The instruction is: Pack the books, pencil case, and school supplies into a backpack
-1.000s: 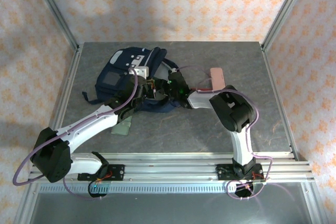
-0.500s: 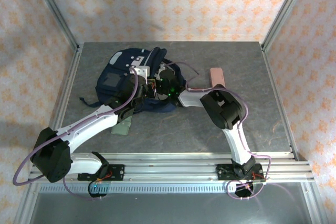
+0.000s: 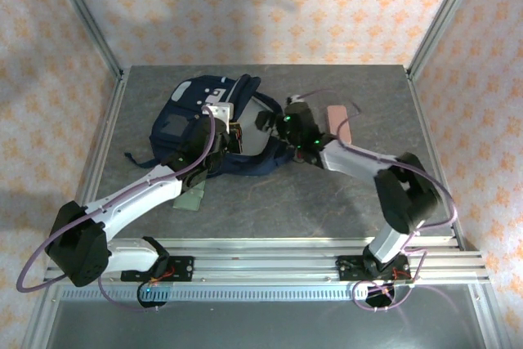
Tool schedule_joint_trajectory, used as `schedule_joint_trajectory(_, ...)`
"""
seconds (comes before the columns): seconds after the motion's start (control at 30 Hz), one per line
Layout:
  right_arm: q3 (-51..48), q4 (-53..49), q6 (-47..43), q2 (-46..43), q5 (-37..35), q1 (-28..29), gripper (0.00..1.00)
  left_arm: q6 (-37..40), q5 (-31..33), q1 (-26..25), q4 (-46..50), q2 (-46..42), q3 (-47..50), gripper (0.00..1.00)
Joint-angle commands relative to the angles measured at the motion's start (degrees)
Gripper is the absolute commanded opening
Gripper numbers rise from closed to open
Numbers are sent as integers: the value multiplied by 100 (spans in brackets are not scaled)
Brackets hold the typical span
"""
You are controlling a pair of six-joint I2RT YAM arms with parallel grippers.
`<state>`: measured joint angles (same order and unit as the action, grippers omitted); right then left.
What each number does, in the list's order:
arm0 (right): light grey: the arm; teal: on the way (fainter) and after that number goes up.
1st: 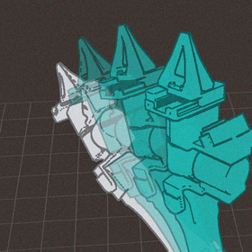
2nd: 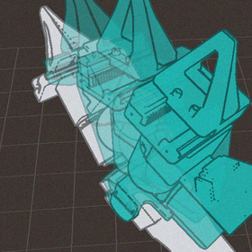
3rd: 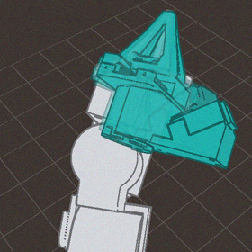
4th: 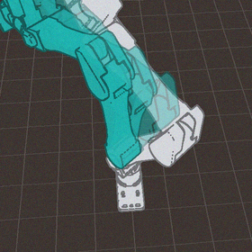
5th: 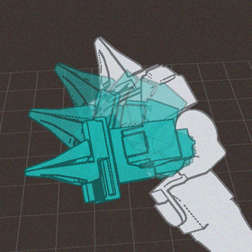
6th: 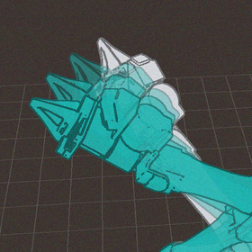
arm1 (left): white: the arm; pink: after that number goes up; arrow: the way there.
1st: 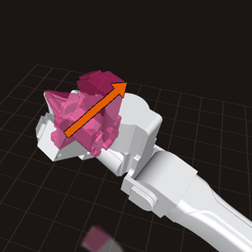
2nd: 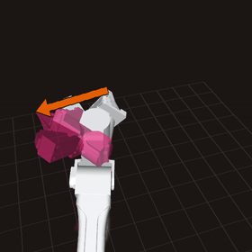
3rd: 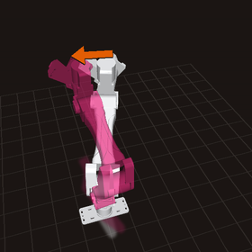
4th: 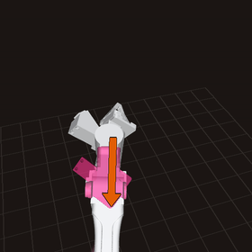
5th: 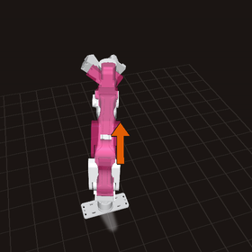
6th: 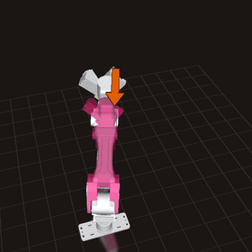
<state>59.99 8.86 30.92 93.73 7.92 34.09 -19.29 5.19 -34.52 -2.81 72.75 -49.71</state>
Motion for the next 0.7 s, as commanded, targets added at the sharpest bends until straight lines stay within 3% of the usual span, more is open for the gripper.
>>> schedule_joint_trajectory(0.0,82,-1735,-239,-197,-1364,-410,97,162,73,-91,-309,-33,-376,0)
schedule_joint_trajectory(0.1,386,-2707,-179,49,-1818,-949,100,171,70,-90,-308,-15,-373,0)
schedule_joint_trajectory(0.33,510,-2822,-567,535,-2482,-1542,100,114,48,-90,-299,-64,-306,0)
schedule_joint_trajectory(0.67,602,-2589,-1115,1141,-1915,-2032,100,133,70,-74,-325,-54,-319,0)
